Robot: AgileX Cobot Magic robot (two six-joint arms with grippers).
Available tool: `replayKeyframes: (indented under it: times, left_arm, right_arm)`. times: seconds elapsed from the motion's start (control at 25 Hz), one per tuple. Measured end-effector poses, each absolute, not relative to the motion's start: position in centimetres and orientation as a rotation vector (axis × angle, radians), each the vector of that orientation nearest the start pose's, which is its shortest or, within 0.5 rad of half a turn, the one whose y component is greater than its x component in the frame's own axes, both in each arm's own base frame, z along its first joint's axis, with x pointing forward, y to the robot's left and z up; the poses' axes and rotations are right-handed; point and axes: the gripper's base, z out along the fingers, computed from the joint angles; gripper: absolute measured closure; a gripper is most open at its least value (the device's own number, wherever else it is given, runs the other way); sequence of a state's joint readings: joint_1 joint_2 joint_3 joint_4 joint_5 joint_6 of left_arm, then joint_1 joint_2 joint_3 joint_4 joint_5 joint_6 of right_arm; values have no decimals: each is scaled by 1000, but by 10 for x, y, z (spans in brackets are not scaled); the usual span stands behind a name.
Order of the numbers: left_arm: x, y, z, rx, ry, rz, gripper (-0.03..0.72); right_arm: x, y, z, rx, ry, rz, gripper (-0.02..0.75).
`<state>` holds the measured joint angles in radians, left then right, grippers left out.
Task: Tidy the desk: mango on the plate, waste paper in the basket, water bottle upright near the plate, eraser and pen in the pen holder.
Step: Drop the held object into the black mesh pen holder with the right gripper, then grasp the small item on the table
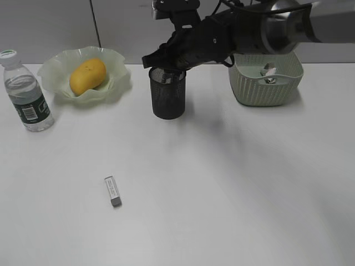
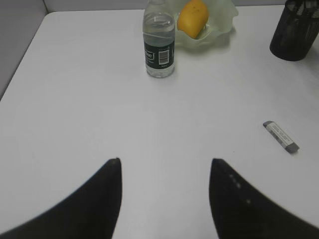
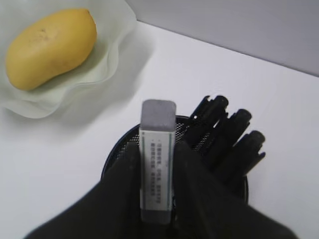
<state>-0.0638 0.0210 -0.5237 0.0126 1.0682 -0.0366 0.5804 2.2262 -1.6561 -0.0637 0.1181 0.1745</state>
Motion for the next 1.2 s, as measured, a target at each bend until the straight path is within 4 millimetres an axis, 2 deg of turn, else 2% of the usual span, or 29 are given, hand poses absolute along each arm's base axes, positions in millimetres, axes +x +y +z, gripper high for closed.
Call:
replayKeyframes:
  times: [0.08, 0.24, 0.32, 0.44, 0.72, 0.92, 1.2]
  left_arm:
    - [-5, 1, 283, 27, 2049, -47, 260]
    - [-5, 1, 283, 27, 2049, -47, 260]
    - [-5, 1, 283, 27, 2049, -47, 260]
    - [-5, 1, 283, 27, 2049, -47, 260]
    - [-5, 1, 283, 27, 2049, -47, 260]
    - [-5, 1, 283, 27, 2049, -47, 260]
    - [-5, 1, 283, 27, 2049, -47, 260]
  right_arm:
    - [427, 279, 174, -507, 2140, 384, 502]
    - [427, 279, 173, -510, 2144, 381, 326]
    - [425, 278, 176, -514, 2160, 374, 292]
    - [420, 274, 191, -524, 2198, 352, 279]
    - [393, 253, 251, -709, 2300, 201, 300]
    - [371, 229, 268, -864, 2479, 90, 302]
    - [348, 197, 297, -877, 2637, 46, 303]
